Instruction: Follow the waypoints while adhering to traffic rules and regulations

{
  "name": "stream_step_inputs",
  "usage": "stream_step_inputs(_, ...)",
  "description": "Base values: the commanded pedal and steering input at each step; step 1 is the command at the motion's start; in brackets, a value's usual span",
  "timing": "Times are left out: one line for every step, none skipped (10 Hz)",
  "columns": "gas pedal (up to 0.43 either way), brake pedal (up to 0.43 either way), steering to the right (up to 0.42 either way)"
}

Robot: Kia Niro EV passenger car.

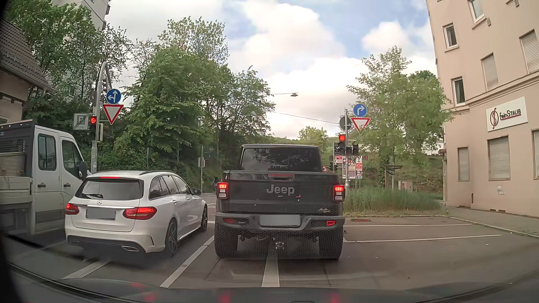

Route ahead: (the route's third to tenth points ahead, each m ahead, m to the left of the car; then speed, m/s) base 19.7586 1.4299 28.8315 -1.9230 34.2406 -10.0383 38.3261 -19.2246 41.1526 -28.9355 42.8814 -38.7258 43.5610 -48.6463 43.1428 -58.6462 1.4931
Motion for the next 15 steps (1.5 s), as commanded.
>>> stream_step_inputs(0.0,0.244,-0.013)
stream_step_inputs(0.0,0.244,-0.014)
stream_step_inputs(0.0,0.244,-0.015)
stream_step_inputs(0.0,0.244,-0.018)
stream_step_inputs(0.0,0.25,-0.02)
stream_step_inputs(0.0,0.25,-0.021)
stream_step_inputs(0.0,0.25,-0.022)
stream_step_inputs(0.0,0.25,-0.023)
stream_step_inputs(0.0,0.25,-0.025)
stream_step_inputs(0.0,0.25,-0.027)
stream_step_inputs(0.0,0.25,-0.029)
stream_step_inputs(0.0,0.25,-0.03)
stream_step_inputs(0.0,0.25,-0.03)
stream_step_inputs(0.0,0.25,-0.03)
stream_step_inputs(0.0,0.25,-0.031)
